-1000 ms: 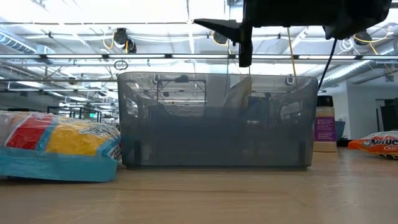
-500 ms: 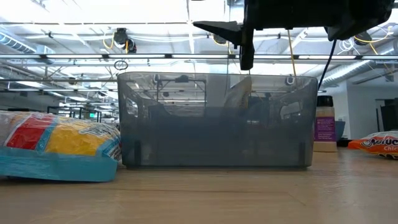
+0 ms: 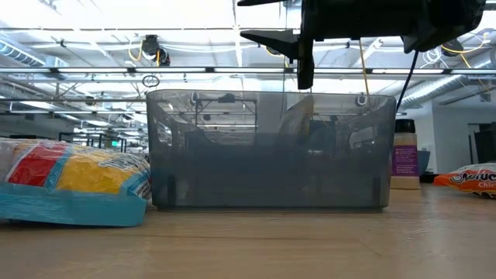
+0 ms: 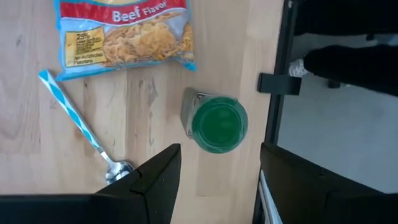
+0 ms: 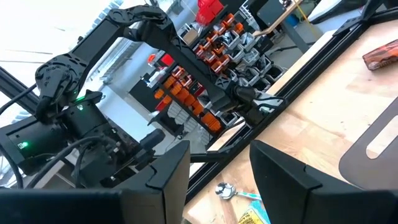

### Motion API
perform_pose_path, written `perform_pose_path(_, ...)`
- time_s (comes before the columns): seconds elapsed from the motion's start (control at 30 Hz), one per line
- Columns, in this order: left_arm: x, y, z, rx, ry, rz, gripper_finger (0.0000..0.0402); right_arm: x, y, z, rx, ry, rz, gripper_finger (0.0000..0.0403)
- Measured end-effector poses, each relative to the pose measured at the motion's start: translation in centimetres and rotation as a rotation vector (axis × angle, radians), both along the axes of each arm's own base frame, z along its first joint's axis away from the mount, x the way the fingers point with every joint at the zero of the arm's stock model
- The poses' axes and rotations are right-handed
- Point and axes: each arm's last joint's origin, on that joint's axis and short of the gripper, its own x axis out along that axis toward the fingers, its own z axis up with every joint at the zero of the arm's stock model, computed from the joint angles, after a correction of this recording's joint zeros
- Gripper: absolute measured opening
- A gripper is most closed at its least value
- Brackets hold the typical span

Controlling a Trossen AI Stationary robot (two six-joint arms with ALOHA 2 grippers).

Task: Pick & Place Food Item
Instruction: Put the green seasoning bottle into the bottom black bin

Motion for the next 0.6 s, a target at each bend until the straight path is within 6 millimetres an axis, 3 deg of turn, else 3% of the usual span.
perform_pose_path(0.2, 0.07, 0.08, 0.00, -0.007, 0.006, -0.050, 0.0261, 0.00, 0.00, -0.04, -0.001, 0.004, 0.000, 0.0160)
perform_pose_path(0.47, 0.06, 0.09, 0.00, -0.007, 0.008, -0.043, 0.0390, 0.01, 0.01, -0.07, -0.023, 0.010, -0.001, 0.0160)
perform_pose_path(0.6, 0.13, 0.15, 0.00, -0.010, 0.011, -0.029, 0.0367, 0.01, 0.00, -0.07, -0.028, 0.011, -0.002, 0.0160)
